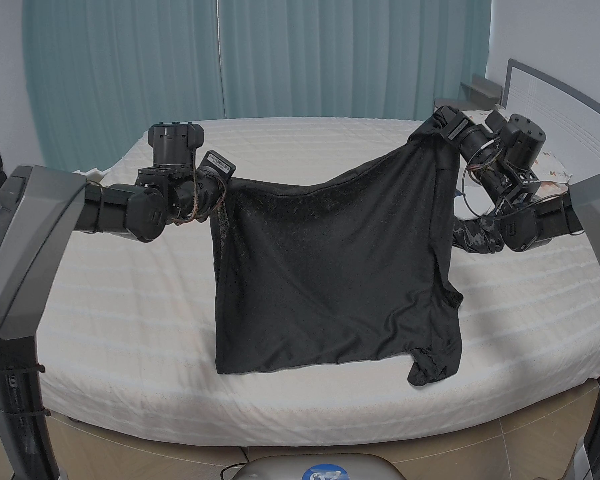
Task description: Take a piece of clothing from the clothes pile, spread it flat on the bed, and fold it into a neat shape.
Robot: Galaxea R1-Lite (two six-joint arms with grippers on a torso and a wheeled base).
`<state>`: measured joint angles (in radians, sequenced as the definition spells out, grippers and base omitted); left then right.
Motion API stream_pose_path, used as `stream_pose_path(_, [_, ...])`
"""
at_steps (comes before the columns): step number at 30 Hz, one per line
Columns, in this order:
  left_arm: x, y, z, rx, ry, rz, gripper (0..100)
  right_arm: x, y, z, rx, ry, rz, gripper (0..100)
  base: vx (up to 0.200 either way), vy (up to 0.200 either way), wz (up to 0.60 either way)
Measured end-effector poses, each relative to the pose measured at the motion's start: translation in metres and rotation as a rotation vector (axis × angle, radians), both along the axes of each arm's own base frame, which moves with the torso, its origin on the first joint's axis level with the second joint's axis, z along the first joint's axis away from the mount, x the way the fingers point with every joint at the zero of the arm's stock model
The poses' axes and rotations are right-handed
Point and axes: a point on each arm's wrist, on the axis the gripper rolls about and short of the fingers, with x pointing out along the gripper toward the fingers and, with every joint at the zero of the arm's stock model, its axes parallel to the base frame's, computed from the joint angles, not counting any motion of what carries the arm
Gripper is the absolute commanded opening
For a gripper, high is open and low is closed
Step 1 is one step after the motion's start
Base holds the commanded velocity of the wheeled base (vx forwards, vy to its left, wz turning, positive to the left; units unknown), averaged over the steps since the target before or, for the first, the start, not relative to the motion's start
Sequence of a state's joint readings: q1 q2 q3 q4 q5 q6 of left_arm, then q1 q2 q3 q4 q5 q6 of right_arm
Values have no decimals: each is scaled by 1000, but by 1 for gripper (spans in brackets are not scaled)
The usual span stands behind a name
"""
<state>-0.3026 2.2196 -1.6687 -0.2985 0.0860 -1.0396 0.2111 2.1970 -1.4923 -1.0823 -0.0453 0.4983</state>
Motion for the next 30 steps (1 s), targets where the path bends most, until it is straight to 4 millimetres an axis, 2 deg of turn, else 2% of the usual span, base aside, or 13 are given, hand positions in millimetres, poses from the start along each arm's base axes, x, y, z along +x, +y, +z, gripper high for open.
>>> stream_pose_path(4, [18,-6,-13,4,-6,7,0,11,0,-23,-8,34,-22,0,0,0,0])
stream_pose_path(5, [22,-7,-17,4,-8,8,100,14,0,-28,-10,42,-27,0,0,0,0])
stream_pose_path(7, [31,-10,-26,6,-5,12,100,20,-1,-39,-13,58,-34,0,0,0,0])
stream_pose_path(8, [34,-11,-30,7,-4,14,100,22,-2,-43,-14,63,-37,100,0,0,0])
stream_pose_path(15, [57,-12,-55,22,4,68,100,41,-4,-79,-29,120,-45,100,0,0,0])
stream_pose_path(22, [68,-9,-81,41,35,97,100,57,-10,-112,-44,198,-70,100,0,0,0])
stream_pose_path(30, [74,9,-94,58,78,138,100,59,-37,-148,-75,318,-123,100,0,0,0])
